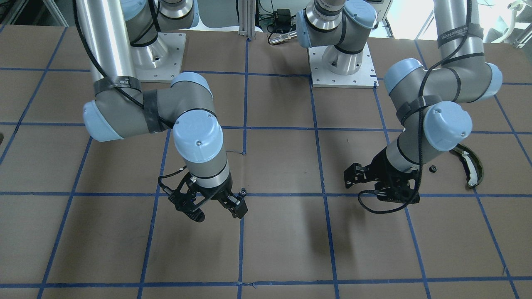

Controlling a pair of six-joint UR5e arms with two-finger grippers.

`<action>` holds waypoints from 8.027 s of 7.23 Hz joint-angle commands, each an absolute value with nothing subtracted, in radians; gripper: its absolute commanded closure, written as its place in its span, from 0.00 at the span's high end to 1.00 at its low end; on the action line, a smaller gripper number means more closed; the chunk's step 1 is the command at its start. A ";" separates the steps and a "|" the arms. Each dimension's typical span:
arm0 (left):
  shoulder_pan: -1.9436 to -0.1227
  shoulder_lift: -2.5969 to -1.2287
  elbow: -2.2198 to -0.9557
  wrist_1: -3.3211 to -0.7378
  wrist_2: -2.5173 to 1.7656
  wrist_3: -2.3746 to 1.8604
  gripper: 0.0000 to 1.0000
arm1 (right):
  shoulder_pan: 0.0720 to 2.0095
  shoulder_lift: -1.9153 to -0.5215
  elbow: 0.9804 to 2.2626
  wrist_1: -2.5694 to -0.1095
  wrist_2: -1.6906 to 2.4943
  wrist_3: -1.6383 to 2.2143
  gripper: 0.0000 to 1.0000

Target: Place bearing gear from tray to pile

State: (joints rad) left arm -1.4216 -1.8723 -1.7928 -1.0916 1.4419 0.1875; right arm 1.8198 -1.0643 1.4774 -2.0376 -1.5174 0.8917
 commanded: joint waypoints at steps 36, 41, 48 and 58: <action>-1.359 -1.866 -1.784 -1.157 1.686 0.223 0.12 | 1.612 -1.522 1.410 -1.503 -1.559 -0.032 1.00; -0.890 -1.897 -1.884 -1.019 1.683 0.712 0.13 | 1.612 -1.522 1.410 -1.503 -1.557 -0.032 1.00; -0.997 -1.901 -1.930 -1.015 1.677 0.571 0.13 | 1.614 -1.522 1.410 -1.503 -1.557 -0.032 1.00; -0.956 -1.933 -1.936 -0.908 1.680 0.575 0.92 | 1.615 -1.522 1.407 -1.523 -1.525 -0.028 1.00</action>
State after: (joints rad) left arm -0.9567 -1.9418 -1.9355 -0.9211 1.6809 0.5783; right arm 1.6144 -1.5229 1.4068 -1.5209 -1.5338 -0.0279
